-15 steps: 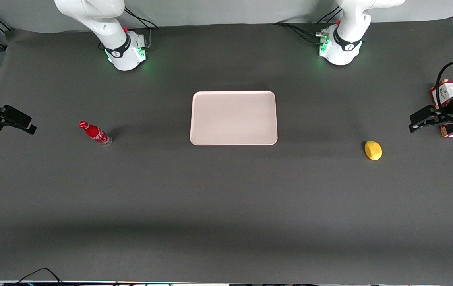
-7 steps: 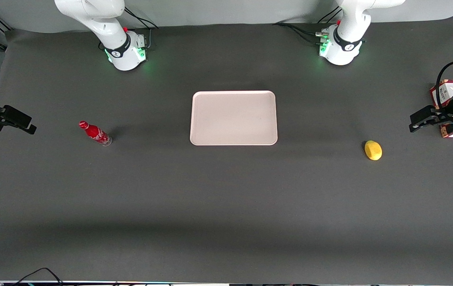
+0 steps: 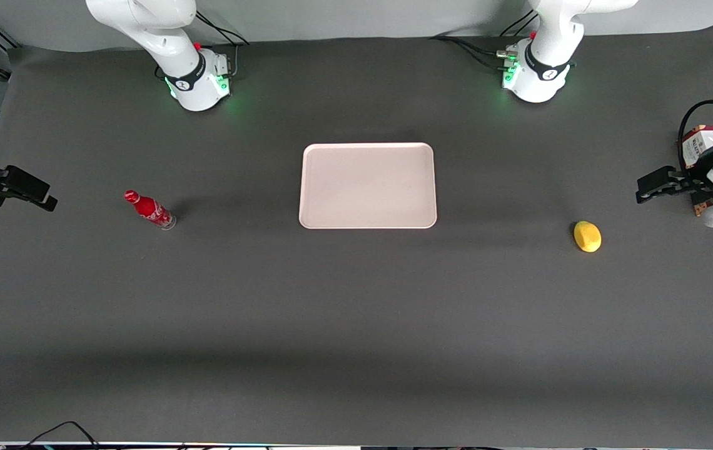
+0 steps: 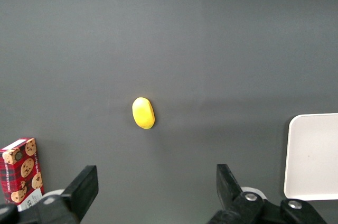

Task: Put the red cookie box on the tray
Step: 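Move the left gripper down toward the red tartan cookie box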

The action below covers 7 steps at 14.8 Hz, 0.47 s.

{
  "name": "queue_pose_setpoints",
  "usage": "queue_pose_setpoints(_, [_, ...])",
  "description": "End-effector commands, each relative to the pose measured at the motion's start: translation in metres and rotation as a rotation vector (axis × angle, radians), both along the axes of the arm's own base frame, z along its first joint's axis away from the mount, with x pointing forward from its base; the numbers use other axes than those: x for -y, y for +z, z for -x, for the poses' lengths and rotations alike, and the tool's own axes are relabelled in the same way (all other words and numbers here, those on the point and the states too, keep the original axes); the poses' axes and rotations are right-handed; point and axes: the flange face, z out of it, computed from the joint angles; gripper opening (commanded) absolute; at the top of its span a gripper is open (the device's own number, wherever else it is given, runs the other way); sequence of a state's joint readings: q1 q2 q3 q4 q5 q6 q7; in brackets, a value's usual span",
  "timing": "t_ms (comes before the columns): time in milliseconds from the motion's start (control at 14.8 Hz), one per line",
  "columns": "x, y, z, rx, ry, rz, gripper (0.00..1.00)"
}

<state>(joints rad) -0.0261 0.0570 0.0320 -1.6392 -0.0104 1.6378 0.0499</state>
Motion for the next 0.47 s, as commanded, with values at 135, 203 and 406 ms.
queue_pose_setpoints(135, [-0.020, 0.001, -0.002, -0.010, 0.015, -0.032, 1.00])
queue_pose_setpoints(203, [-0.036, 0.001, -0.001, -0.011, 0.033, -0.064, 1.00])
queue_pose_setpoints(406, [-0.114, -0.006, 0.006, -0.004, -0.006, -0.093, 1.00])
